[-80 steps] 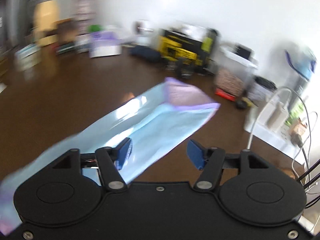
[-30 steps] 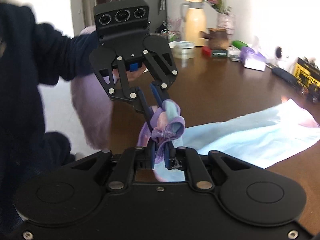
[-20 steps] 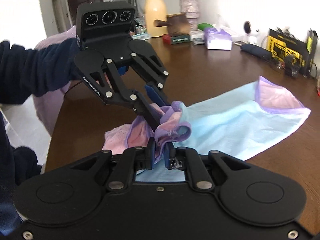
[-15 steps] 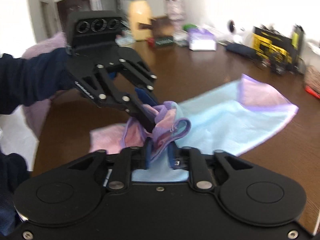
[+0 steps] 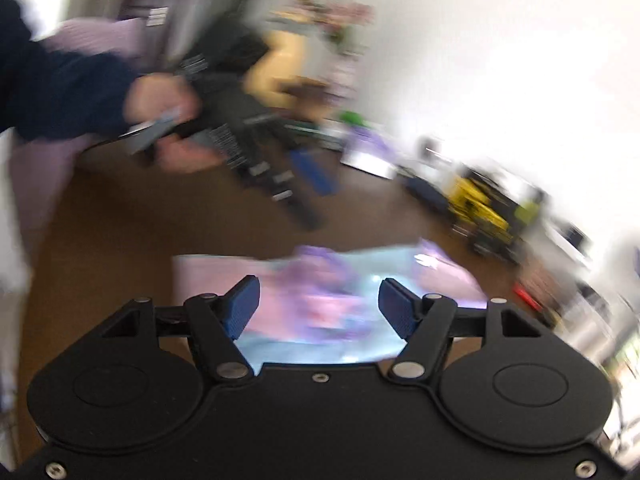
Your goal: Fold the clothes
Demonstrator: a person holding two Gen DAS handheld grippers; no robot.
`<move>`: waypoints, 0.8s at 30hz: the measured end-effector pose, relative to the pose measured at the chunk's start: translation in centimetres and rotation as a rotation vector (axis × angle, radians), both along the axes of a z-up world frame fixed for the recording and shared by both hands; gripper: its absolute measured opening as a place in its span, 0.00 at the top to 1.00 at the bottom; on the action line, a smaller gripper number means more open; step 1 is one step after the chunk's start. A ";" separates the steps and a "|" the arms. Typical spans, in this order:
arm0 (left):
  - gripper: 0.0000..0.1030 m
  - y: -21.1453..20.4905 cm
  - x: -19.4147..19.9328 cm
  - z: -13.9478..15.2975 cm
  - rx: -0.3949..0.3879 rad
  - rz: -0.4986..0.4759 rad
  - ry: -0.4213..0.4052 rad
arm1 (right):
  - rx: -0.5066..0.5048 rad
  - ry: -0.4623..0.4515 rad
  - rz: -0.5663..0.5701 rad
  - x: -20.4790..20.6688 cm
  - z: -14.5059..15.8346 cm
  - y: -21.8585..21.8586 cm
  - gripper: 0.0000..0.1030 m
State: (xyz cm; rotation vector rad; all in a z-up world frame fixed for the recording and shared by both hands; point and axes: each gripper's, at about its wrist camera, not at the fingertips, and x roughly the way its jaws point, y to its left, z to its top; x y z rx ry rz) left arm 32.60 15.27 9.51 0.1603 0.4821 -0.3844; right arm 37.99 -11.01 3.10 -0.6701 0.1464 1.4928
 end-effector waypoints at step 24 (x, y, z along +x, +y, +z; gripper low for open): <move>0.28 -10.2 -2.5 -6.3 0.597 -0.424 -0.147 | -0.009 0.615 -0.074 10.0 -2.3 3.2 0.88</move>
